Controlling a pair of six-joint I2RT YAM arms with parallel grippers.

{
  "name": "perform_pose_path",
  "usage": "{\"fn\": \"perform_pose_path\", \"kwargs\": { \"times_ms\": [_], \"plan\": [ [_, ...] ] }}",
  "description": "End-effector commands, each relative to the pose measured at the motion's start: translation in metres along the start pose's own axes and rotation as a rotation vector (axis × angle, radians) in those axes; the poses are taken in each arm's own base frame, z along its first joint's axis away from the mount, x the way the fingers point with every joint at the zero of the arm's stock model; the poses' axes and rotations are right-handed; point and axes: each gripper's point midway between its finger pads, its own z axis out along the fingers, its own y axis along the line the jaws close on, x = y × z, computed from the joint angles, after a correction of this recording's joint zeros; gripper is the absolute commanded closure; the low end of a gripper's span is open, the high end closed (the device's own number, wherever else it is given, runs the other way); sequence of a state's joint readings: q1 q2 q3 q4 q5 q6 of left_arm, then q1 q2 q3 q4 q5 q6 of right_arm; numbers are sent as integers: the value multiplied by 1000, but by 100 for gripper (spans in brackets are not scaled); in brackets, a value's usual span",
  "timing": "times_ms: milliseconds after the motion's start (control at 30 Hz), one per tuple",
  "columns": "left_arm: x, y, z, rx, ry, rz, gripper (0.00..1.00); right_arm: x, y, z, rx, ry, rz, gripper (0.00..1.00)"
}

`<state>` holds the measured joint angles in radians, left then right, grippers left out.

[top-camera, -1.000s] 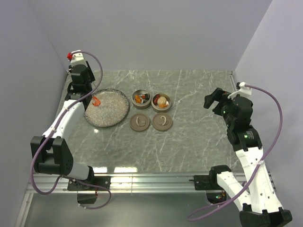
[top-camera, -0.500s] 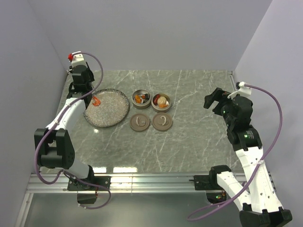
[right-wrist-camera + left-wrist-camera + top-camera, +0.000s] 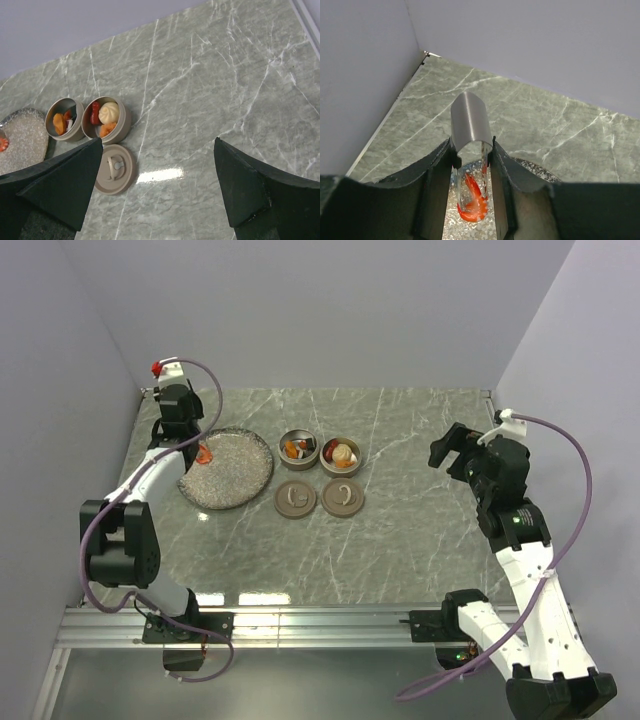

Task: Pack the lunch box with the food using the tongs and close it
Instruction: Pick up the food using the clamp

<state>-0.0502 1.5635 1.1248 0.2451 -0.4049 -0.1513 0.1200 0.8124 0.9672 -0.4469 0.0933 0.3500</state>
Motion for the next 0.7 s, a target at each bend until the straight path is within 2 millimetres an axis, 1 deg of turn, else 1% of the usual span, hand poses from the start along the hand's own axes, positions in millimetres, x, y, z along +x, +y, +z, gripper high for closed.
{"fn": "perform_pose_path", "kwargs": {
  "times_ms": [0,200,300,333,400,433,467,500,533,633,667],
  "plan": [
    [-10,-4,3,21,-53,-29,61,-25,9,-5,-21,-59,-7,1],
    [0,-5,7,25,-45,-32,63,-23,9,-3,-24,-49,-11,1],
    [1,-4,7,16,-46,-31,72,-23,10,-1,-22,-44,-10,1],
    [0,-3,6,16,-48,-33,76,-24,9,-1,-21,-46,-11,1],
    [-3,-2,4,17,-55,-31,80,-24,10,-1,-23,-47,-10,1],
    [-7,-3,2,21,-60,-34,83,-24,11,0,-25,-45,-10,1],
    [-8,-3,1,24,-60,-33,85,-23,10,1,-23,-44,-10,1],
    [-14,-4,-1,29,-68,-37,88,-24,11,1,-25,-45,-8,1],
    [-14,-5,-2,36,-60,-32,94,-24,12,2,-29,-46,-7,1],
    [-31,-14,-9,86,-74,-47,99,-24,13,3,-33,-48,-2,1],
    [-33,-17,-11,110,-69,-50,99,-25,13,3,-33,-51,0,1]
  ]
}}
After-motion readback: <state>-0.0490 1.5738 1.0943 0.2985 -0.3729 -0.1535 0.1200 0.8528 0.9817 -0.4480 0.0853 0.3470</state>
